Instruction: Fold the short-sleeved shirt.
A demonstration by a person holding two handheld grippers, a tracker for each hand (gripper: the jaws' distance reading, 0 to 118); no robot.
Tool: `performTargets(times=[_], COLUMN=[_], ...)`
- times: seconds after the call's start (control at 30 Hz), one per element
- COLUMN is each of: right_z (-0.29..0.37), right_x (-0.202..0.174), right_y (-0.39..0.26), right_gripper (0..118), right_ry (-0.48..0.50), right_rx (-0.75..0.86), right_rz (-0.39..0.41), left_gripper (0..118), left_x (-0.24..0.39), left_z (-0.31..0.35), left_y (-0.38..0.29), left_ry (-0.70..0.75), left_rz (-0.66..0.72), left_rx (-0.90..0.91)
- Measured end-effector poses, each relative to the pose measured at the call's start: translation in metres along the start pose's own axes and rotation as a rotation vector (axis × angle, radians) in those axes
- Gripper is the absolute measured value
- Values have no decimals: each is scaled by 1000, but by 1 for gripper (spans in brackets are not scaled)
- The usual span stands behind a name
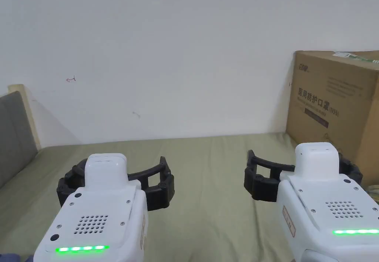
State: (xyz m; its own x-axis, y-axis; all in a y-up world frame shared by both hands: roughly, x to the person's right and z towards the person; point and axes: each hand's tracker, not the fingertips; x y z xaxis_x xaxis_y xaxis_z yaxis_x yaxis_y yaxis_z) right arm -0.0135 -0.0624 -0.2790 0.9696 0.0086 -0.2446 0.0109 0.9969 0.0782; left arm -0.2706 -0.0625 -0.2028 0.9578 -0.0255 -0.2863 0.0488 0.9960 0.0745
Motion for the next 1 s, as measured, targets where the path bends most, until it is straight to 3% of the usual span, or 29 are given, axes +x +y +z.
performTargets(times=[1.0], right_z=[-5], right_x=[-4], right_y=[-3], right_gripper=[118], right_ry=[1], right_rx=[-13], right_rz=[16], left_gripper=[118], left_x=[10], left_z=[1], left_y=[-1], left_ry=[-4], left_rz=[-65], left_rx=[13])
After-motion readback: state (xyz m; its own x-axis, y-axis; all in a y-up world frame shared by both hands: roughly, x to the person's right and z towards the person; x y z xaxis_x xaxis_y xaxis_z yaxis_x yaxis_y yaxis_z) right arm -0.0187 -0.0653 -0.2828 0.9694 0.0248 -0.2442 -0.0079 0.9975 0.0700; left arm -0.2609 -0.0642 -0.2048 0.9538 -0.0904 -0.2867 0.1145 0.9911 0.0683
